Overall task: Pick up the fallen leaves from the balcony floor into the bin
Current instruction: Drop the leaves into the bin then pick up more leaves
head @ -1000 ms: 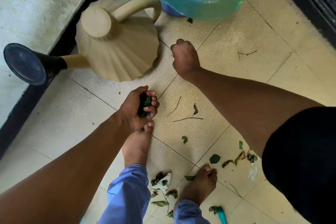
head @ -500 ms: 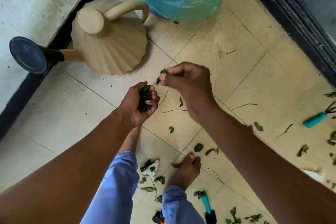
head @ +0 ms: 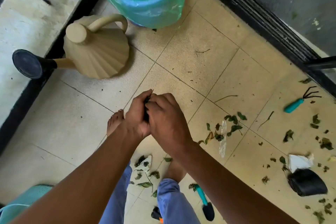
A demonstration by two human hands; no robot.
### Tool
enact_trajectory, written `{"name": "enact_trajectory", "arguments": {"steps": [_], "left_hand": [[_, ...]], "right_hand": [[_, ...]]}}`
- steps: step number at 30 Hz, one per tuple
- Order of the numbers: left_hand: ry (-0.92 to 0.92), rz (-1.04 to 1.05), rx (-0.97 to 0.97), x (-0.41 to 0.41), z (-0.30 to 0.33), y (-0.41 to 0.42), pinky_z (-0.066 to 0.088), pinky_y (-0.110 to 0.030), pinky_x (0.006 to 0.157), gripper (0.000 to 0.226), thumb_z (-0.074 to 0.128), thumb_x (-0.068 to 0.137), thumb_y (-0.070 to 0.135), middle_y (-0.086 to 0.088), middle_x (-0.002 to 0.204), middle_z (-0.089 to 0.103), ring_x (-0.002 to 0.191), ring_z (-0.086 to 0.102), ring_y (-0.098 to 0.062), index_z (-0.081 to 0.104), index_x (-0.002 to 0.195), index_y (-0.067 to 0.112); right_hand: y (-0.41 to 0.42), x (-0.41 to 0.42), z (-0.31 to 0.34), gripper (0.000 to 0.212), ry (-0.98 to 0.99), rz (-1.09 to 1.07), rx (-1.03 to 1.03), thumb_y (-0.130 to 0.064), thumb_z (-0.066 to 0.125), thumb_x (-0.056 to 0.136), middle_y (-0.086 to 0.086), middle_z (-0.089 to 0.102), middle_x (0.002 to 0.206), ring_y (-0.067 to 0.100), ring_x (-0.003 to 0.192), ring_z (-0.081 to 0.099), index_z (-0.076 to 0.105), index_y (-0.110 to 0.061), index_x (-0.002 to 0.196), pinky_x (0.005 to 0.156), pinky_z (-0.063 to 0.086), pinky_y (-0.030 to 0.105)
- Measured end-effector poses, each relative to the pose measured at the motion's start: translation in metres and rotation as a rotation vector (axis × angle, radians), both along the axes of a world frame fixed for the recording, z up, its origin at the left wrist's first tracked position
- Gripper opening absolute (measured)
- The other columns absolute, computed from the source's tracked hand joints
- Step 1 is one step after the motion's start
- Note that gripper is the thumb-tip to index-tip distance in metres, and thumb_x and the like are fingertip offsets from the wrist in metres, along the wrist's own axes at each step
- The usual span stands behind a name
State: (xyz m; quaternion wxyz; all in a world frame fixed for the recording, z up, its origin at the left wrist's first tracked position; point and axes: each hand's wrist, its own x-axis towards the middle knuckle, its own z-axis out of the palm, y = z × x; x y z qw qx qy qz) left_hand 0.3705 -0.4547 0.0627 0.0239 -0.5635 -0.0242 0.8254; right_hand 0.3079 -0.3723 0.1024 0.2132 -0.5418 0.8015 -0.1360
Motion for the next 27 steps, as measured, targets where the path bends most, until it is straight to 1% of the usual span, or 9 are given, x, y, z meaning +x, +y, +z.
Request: {"name": "enact_trajectory", "arguments": {"steps": [2, 4, 8, 11, 13, 16, 18, 23, 27], "left_hand": [[-0.010, -0.009, -0.036, -0.001, 0.011, 0.012, 0.052, -0.023, 0.065, 0.046, 0.052, 0.099, 0.038, 0.000, 0.064, 0.055, 0.062, 0.061, -0.015, 0.058, 0.059, 0.017], [-0.039, -0.031, -0.083, 0.001, 0.015, 0.025, 0.049, -0.019, 0.055, 0.061, 0.051, 0.101, 0.034, 0.001, 0.049, 0.054, 0.047, 0.060, -0.013, 0.059, 0.043, 0.016], [-0.003, -0.009, -0.012, 0.009, 0.009, 0.041, 0.047, -0.026, 0.069, 0.049, 0.057, 0.098, 0.037, -0.001, 0.061, 0.058, 0.059, 0.061, -0.016, 0.066, 0.057, 0.012], [0.042, -0.031, -0.053, 0.011, 0.005, 0.046, 0.050, -0.025, 0.064, 0.045, 0.055, 0.099, 0.034, -0.001, 0.063, 0.060, 0.059, 0.061, -0.015, 0.068, 0.062, 0.012], [0.074, -0.047, -0.086, 0.009, 0.005, 0.046, 0.051, -0.025, 0.063, 0.033, 0.056, 0.098, 0.032, -0.003, 0.069, 0.061, 0.064, 0.062, -0.016, 0.066, 0.075, 0.011], [0.115, 0.009, -0.030, 0.009, -0.008, 0.040, 0.053, -0.025, 0.069, 0.024, 0.059, 0.095, 0.031, -0.005, 0.081, 0.062, 0.072, 0.064, -0.016, 0.062, 0.082, 0.011], [0.169, 0.070, 0.034, 0.009, -0.015, 0.033, 0.054, -0.020, 0.059, 0.030, 0.058, 0.096, 0.032, -0.003, 0.079, 0.056, 0.070, 0.062, -0.014, 0.056, 0.073, 0.013], [0.218, 0.111, 0.087, 0.018, -0.036, 0.023, 0.053, -0.020, 0.051, 0.033, 0.056, 0.096, 0.031, -0.002, 0.079, 0.051, 0.075, 0.059, -0.014, 0.055, 0.069, 0.012], [0.194, 0.100, 0.088, 0.035, -0.047, 0.013, 0.053, -0.019, 0.051, 0.034, 0.055, 0.098, 0.031, -0.002, 0.079, 0.052, 0.077, 0.058, -0.014, 0.055, 0.069, 0.012]], "right_hand": [[0.013, 0.005, 0.006, 0.034, -0.022, 0.025, 0.035, -0.007, 0.055, 0.076, 0.006, 0.066, 0.107, 0.022, 0.100, 0.055, 0.072, -0.007, 0.106, 0.084, 0.053, 0.036], [0.028, 0.007, 0.012, 0.042, -0.044, 0.041, 0.061, -0.006, 0.057, 0.074, 0.007, 0.065, 0.117, 0.022, 0.105, 0.055, 0.070, -0.007, 0.114, 0.084, 0.054, 0.037], [0.051, 0.004, 0.021, 0.055, -0.060, 0.035, 0.099, -0.003, 0.071, 0.072, 0.007, 0.061, 0.135, 0.022, 0.119, 0.056, 0.067, -0.012, 0.126, 0.086, 0.057, 0.037], [0.059, 0.005, 0.031, 0.063, -0.093, 0.029, 0.072, -0.001, 0.072, 0.070, 0.008, 0.057, 0.143, 0.023, 0.125, 0.054, 0.066, -0.014, 0.131, 0.084, 0.059, 0.036], [0.060, -0.002, 0.040, 0.064, -0.097, -0.004, -0.034, 0.003, 0.072, 0.070, 0.007, 0.054, 0.147, 0.022, 0.125, 0.056, 0.065, -0.012, 0.132, 0.082, 0.059, 0.031], [0.060, -0.022, 0.043, 0.047, -0.151, -0.183, -0.304, 0.005, 0.065, 0.085, 0.009, 0.060, 0.141, 0.024, 0.121, 0.062, 0.066, -0.007, 0.130, 0.083, 0.061, 0.039], [0.058, -0.039, 0.026, 0.037, -0.162, -0.313, -0.387, 0.002, 0.058, 0.093, 0.007, 0.066, 0.130, 0.018, 0.114, 0.065, 0.067, -0.006, 0.128, 0.081, 0.060, 0.038], [0.055, -0.064, -0.080, 0.036, -0.115, -0.451, -0.137, -0.008, 0.060, 0.091, 0.001, 0.068, 0.116, 0.020, 0.102, 0.065, 0.067, -0.016, 0.126, 0.080, 0.057, 0.041], [0.048, -0.056, -0.158, 0.038, -0.142, -0.421, 0.142, -0.006, 0.067, 0.089, 0.004, 0.068, 0.113, 0.023, 0.101, 0.067, 0.067, -0.018, 0.125, 0.080, 0.052, 0.033]]}}
